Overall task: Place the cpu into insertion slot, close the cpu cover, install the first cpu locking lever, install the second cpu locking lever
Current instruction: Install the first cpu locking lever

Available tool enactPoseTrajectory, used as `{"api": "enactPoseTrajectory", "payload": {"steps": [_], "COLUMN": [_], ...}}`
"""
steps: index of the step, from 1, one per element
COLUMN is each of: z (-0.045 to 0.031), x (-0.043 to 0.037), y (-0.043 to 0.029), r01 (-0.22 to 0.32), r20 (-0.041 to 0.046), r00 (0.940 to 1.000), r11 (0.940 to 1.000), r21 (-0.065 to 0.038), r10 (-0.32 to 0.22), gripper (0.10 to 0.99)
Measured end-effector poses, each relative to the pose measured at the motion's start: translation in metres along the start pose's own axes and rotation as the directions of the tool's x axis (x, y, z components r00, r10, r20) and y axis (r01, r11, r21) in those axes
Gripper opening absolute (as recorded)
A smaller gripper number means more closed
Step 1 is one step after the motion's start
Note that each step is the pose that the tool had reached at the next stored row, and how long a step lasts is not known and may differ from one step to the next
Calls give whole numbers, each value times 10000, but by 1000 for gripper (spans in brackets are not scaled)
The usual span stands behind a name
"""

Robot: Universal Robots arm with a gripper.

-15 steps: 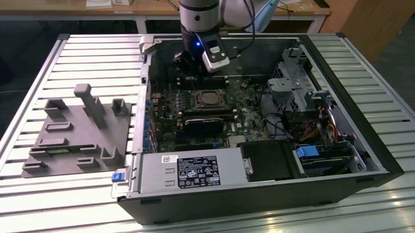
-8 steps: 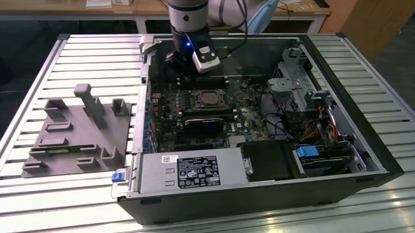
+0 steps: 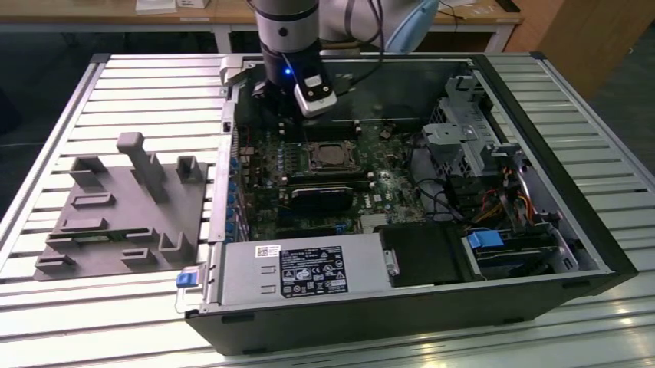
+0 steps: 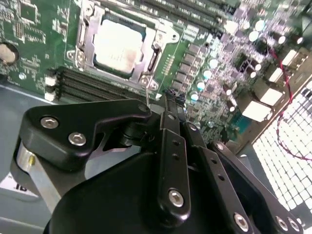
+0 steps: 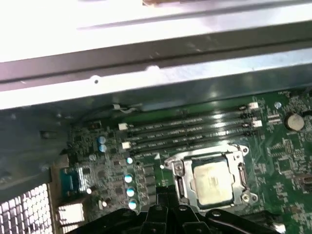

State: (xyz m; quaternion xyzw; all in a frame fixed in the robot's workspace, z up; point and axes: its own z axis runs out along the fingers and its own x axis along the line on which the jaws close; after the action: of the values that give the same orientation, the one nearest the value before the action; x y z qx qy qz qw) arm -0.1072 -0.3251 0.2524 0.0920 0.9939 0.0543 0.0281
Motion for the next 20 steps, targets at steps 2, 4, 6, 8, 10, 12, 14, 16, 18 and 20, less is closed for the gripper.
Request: {"api": "enactPoseTrajectory", "payload": {"steps": [2, 4, 6, 8, 10, 12, 14, 16, 18, 20], "z": [4, 7, 10, 13, 15, 16, 18, 20, 21, 22], "x": [19, 40, 63, 84, 97, 105, 110, 113, 113, 101], "y": [-4, -8, -13, -17, -20, -22, -23, -24, -24, -21], "r01": [-6, -12, -20, -31, -46, -67, -88, -110, -120, -120], "r20": [-19, -35, -52, -76, -115, -161, -209, -254, -277, -277], "r00": [10000, 10000, 10000, 10000, 9999, 9999, 9998, 9997, 9996, 9996], "r11": [9999, 9998, 9995, 9988, 9973, 9950, 9920, 9884, 9866, 9865], "r21": [-113, -214, -330, -495, -734, -994, -1261, -1513, -1630, -1631], "r10": [6, 11, 18, 27, 38, 52, 62, 72, 76, 76], "gripper": [102, 102, 102, 102, 102, 102, 102, 102, 102, 102]}}
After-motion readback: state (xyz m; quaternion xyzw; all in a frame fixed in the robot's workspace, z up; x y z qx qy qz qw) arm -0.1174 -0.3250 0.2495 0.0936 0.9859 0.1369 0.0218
